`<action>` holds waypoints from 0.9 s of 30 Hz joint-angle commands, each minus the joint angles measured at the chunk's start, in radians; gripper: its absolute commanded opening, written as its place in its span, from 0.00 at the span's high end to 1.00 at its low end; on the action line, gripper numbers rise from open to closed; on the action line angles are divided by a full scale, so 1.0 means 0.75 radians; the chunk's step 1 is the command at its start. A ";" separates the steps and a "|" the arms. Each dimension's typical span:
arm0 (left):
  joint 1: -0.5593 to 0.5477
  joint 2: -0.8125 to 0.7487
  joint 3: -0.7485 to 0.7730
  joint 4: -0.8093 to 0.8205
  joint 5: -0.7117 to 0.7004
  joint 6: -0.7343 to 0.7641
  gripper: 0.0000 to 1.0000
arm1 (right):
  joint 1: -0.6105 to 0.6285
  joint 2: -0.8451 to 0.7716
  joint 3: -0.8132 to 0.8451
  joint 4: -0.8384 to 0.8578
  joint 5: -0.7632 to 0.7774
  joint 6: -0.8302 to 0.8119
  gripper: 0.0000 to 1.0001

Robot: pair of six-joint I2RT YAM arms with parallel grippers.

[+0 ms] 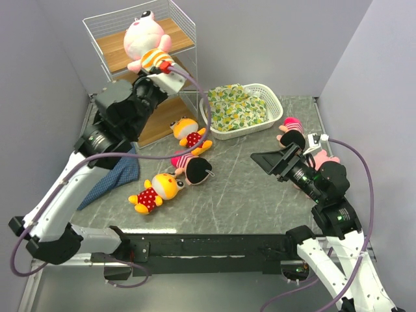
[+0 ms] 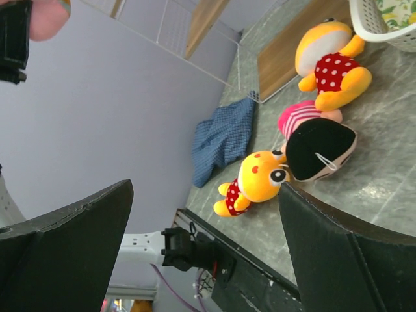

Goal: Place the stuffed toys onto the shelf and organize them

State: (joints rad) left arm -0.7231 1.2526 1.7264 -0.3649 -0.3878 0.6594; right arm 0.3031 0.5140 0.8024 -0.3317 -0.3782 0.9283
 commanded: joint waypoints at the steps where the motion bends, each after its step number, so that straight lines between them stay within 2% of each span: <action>1: 0.039 0.072 0.056 0.110 -0.097 0.182 0.99 | -0.005 -0.017 0.063 -0.010 0.036 -0.045 0.00; 4: 0.123 0.144 0.126 0.104 -0.048 0.184 0.99 | -0.007 -0.019 0.067 -0.016 0.036 -0.049 0.00; 7: 0.183 0.220 0.167 0.126 -0.092 0.215 0.99 | -0.005 -0.015 0.082 -0.046 0.044 -0.072 0.00; 13: 0.271 0.259 0.169 0.176 -0.029 0.219 0.99 | -0.005 -0.012 0.106 -0.075 0.067 -0.099 0.00; 20: 0.383 0.332 0.155 0.253 -0.064 0.256 0.95 | -0.007 -0.025 0.116 -0.059 0.073 -0.086 0.00; 22: 0.408 0.342 0.171 0.235 -0.041 0.225 0.91 | -0.007 -0.017 0.118 -0.059 0.071 -0.086 0.00; 24: 0.426 0.349 0.167 0.251 -0.039 0.217 0.81 | -0.005 -0.008 0.131 -0.065 0.069 -0.092 0.00; 26: 0.430 0.353 0.159 0.259 -0.041 0.225 0.78 | -0.007 -0.002 0.141 -0.069 0.073 -0.103 0.00; 27: 0.434 0.351 0.155 0.268 -0.041 0.227 0.73 | -0.007 -0.002 0.141 -0.065 0.077 -0.103 0.00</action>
State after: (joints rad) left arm -0.4084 1.5215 1.8091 -0.2466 -0.4305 0.8257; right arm 0.3031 0.5079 0.8528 -0.3946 -0.3359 0.8730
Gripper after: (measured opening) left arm 0.216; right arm 0.997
